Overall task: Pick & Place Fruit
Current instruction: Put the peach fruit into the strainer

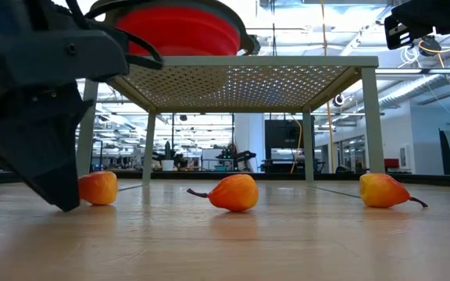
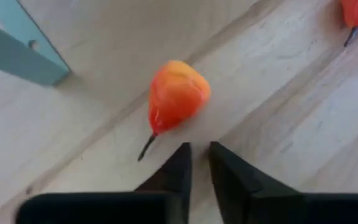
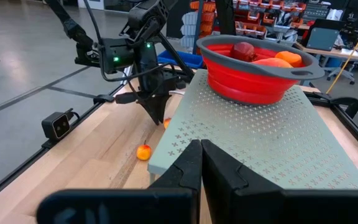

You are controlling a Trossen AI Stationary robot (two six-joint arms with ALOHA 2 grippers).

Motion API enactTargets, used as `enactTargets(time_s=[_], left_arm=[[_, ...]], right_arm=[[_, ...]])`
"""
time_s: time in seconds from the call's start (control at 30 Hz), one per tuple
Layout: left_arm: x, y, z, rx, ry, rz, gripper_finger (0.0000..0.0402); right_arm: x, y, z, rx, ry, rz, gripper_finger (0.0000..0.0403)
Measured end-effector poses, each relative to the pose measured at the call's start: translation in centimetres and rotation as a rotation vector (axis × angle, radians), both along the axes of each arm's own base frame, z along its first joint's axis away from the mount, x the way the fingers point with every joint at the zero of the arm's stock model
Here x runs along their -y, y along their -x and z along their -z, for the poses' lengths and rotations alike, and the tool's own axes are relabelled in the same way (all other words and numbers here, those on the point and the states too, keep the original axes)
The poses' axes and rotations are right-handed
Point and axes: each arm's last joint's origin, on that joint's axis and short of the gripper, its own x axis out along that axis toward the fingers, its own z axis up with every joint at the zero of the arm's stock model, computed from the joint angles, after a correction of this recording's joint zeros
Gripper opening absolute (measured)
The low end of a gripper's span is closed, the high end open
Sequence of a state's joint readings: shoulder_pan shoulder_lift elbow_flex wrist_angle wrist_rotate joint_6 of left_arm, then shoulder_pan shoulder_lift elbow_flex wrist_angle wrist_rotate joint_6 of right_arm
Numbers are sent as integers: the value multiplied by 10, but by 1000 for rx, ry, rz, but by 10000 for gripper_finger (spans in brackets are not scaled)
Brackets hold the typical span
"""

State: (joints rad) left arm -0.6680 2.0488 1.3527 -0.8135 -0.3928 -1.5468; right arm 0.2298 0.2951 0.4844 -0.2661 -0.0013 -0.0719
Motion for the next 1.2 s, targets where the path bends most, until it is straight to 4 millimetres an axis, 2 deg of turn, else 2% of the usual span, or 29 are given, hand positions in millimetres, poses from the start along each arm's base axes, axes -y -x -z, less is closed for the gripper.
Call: enactTargets(time_s=[0.2, 0.37, 0.5, 0.67, 0.93, 1.07, 1.2], left_arm=[[9, 2, -15, 23, 32, 68, 137], [10, 5, -21, 34, 30, 75, 166], [9, 5, -23, 37, 27, 74, 163], [5, 3, -25, 47, -8, 102, 142], [-4, 1, -45, 90, -66, 178, 111], [-6, 2, -47, 69, -116, 248, 111], [-6, 2, -47, 62, -126, 268, 129]], right_arm=[[0, 0, 0, 0, 0, 0, 4], [0, 0, 0, 0, 0, 0, 4], [0, 0, 0, 0, 0, 0, 4], [0, 0, 0, 0, 0, 0, 4], [0, 0, 0, 0, 0, 0, 4], [0, 0, 0, 0, 0, 0, 4], [0, 0, 0, 0, 0, 0, 4]])
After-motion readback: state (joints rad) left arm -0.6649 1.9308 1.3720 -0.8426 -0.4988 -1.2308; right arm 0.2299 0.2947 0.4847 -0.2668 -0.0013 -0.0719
